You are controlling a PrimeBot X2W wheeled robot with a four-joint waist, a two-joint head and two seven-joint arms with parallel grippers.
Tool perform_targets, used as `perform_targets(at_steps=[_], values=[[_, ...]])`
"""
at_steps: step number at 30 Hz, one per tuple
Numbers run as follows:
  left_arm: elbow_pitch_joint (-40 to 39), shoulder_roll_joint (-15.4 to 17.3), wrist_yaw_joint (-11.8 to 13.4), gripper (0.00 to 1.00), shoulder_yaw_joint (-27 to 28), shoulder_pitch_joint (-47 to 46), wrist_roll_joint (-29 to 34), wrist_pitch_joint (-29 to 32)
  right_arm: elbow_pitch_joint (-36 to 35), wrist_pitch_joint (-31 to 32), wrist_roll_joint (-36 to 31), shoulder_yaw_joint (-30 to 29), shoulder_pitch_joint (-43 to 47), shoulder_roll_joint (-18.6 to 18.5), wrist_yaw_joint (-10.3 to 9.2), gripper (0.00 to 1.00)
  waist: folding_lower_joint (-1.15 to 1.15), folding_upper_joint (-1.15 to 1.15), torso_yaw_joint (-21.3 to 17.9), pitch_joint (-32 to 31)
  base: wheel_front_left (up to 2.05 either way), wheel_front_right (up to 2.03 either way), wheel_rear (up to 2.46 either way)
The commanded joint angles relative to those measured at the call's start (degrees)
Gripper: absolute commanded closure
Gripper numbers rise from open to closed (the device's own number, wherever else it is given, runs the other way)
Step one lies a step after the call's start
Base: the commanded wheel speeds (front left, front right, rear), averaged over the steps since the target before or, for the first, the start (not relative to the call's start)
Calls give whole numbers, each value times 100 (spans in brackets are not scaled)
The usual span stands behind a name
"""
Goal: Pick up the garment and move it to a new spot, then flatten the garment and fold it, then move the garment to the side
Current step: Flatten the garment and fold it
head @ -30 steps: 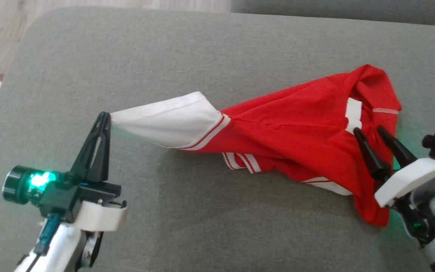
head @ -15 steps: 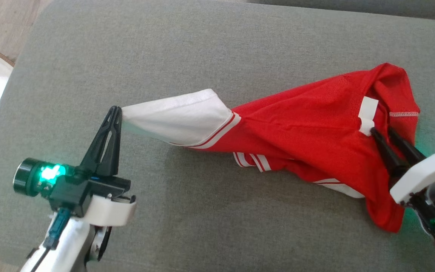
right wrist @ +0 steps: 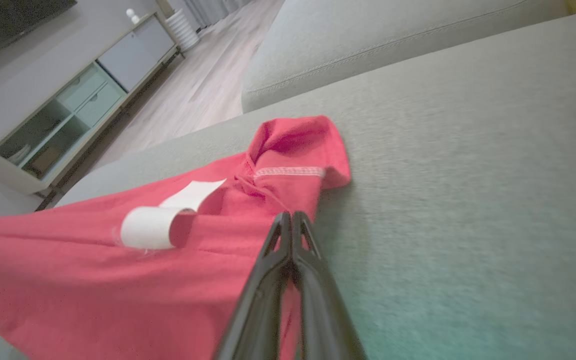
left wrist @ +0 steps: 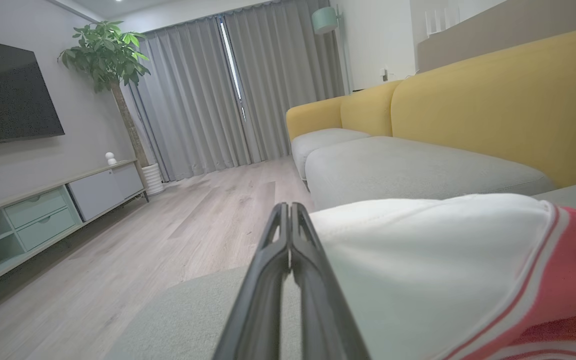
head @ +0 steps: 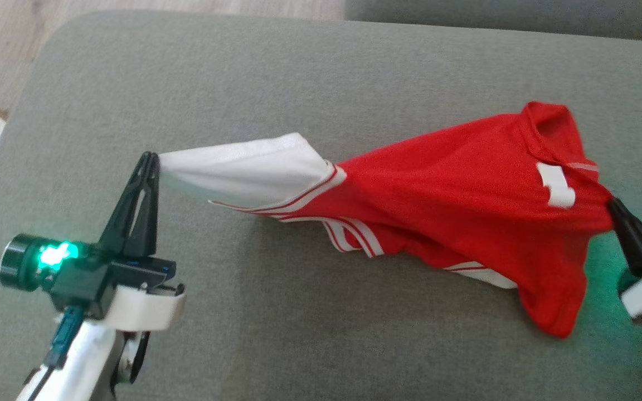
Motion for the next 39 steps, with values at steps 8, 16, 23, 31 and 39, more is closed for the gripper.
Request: perform_targets(at_steps=[8, 16, 23, 31, 39], values=[[-444, 318, -46, 100, 512, 166, -13, -25, -672, -175, 497, -685, 848, -436, 37, 100, 0, 0, -338, -235, 0, 0, 0], [-880, 575, -420, 100, 534, -259, 147, -22, -1611, -494, 549, -1337, 992, -623, 37, 100, 0, 0, -551, -694, 0, 0, 0], [-997, 990, -974, 100, 603, -1568, 216, 370, -2491, -150, 77, -2067, 331, -1116, 37, 100, 0, 0, -806, -1206, 0, 0, 0], [-544, 892, -1462, 100, 590, -3787, 236, 766, -2485, 468, -455, -2065, -1450, -1511, 37, 100, 0, 0, -1130, -1272, 0, 0, 0], [1003, 558, -1718, 100, 159, -5199, 255, 943, -1206, 726, -989, -732, -3491, -942, 37, 100, 0, 0, -1393, -733, 0, 0, 0]])
